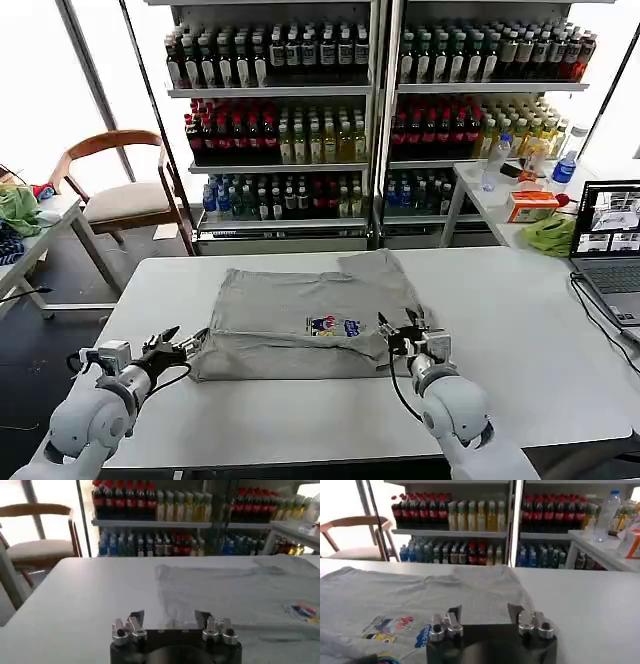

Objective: Fold and organize the clothes.

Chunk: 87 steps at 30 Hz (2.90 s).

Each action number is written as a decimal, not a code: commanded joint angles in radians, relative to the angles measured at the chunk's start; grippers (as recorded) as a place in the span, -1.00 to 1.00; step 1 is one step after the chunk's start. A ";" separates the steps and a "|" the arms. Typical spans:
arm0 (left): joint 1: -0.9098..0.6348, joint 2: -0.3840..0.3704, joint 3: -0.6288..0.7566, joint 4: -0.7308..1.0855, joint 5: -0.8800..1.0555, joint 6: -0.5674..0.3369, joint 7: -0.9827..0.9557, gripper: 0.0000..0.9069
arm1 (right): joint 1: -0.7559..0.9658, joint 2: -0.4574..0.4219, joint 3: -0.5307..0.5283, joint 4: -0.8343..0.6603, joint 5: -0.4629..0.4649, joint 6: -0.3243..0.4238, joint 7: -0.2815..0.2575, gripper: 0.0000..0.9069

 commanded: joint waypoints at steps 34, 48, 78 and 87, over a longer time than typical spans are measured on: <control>0.217 -0.116 -0.023 -0.101 0.054 -0.001 -0.029 1.00 | -0.335 -0.030 0.110 0.156 0.066 -0.002 0.157 -0.56; 0.199 -0.122 -0.020 -0.075 0.055 -0.004 -0.026 -0.47 | -0.311 -0.022 0.089 0.109 0.057 -0.001 0.143 -1.00; 0.260 -0.140 -0.054 -0.117 0.052 -0.037 0.005 -0.98 | -0.327 -0.060 0.081 0.140 0.080 0.000 0.080 -1.00; 0.384 -0.168 -0.117 -0.212 0.050 -0.018 0.005 -0.98 | -0.321 -0.110 0.057 0.171 0.093 -0.001 0.062 -1.00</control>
